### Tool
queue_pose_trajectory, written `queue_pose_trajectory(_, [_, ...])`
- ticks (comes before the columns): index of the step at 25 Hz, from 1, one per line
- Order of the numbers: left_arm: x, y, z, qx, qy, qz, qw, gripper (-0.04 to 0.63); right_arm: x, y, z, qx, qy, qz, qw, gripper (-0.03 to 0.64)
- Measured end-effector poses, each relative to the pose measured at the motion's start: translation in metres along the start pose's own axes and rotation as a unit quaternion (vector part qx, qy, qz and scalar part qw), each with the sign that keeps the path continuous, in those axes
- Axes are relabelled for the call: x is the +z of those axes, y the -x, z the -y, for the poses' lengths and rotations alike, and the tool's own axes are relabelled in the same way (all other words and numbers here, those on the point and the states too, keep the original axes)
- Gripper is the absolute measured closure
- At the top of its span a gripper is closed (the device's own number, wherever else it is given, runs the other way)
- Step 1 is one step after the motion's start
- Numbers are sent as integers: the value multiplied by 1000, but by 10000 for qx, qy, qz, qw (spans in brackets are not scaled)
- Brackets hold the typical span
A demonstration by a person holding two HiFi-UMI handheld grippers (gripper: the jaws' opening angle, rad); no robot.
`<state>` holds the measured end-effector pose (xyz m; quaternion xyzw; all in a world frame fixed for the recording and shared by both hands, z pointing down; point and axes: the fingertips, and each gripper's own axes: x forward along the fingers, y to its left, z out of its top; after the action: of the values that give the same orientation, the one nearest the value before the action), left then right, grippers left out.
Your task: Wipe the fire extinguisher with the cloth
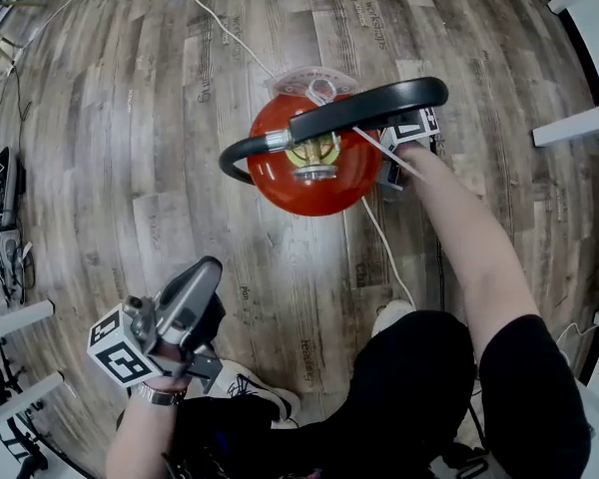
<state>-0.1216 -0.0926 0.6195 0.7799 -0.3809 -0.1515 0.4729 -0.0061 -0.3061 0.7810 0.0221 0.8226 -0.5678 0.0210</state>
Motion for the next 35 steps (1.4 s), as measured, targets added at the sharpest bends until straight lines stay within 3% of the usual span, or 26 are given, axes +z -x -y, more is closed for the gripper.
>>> queue_pose_trajectory(5, [4, -18, 5, -216, -286, -108, 9993, 598, -3, 21, -4, 61, -71, 515, 9986, 537])
queue_pose_trajectory(11, [-6, -44, 24, -706, -915, -555, 9917, 598, -17, 58, -92, 726, 245, 1024, 9918, 537])
queue_pose_trajectory(15, [-23, -56, 37, -1070, -1204, -894, 9829, 597, -30, 77, -151, 750, 671, 1191, 9878, 537])
queue_pose_trajectory(16, [-28, -58, 42, -1185, -1224, -979, 9805, 559, -33, 80, -166, 695, 868, 1187, 9867, 537])
queue_pose_trajectory(17, [-32, -59, 48, -1297, -1248, -1063, 9779, 504, -36, 80, -184, 661, 1068, 1154, 9853, 537])
queue_pose_trajectory(19, [-39, -61, 60, -1469, -1408, -1177, 9720, 492, -41, 74, -221, 680, 1418, 1031, 9822, 537])
queue_pose_trajectory(24, [-33, -65, 77, -1415, -2505, -999, 9525, 403, -55, 28, -289, 856, 1974, 405, 9757, 535])
queue_pose_trajectory(26, [-28, -65, 83, -1406, -2778, -866, 9464, 349, -61, 7, -302, 849, 2014, 168, 9757, 535])
queue_pose_trajectory(28, [-26, -64, 91, -1463, -2906, -782, 9424, 291, -69, -14, -310, 834, 2009, -65, 9760, 535])
queue_pose_trajectory(35, [-21, -60, 107, -1828, -2931, -669, 9360, 293, -94, -54, -318, 754, 2163, -620, 9714, 534])
